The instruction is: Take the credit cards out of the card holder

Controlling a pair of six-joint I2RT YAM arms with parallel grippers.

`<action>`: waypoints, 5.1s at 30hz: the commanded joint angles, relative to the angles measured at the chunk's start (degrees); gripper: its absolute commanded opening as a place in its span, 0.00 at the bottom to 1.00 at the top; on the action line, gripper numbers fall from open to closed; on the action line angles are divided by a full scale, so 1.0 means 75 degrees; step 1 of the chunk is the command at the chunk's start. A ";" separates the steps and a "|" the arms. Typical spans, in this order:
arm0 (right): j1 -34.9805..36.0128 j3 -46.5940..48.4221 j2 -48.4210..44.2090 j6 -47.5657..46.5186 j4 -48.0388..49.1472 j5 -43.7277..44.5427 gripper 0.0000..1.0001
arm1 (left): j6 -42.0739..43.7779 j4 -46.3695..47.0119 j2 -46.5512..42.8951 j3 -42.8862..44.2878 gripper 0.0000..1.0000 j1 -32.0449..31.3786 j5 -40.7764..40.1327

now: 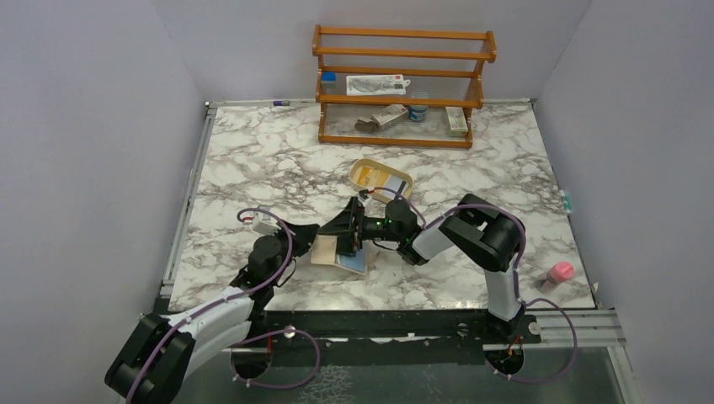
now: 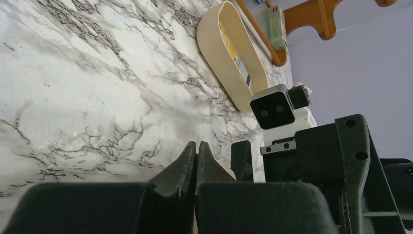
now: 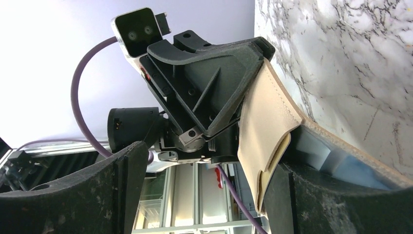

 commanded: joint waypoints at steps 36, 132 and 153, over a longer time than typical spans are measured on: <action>-0.0222 -0.0901 -0.0393 -0.0377 0.0347 0.0334 0.49 | 0.0303 -0.0705 -0.0292 -0.0136 0.00 -0.0020 -0.0174; -0.0380 -0.2126 0.1290 0.0246 0.3514 0.0313 0.18 | 0.0434 -0.1275 -0.0761 -0.0190 0.00 -0.0020 -0.0190; -0.2167 -0.2469 -0.1341 -0.1493 0.0398 -0.0491 0.01 | 0.0697 -0.1753 -0.0721 -0.0100 0.00 -0.0020 -0.0333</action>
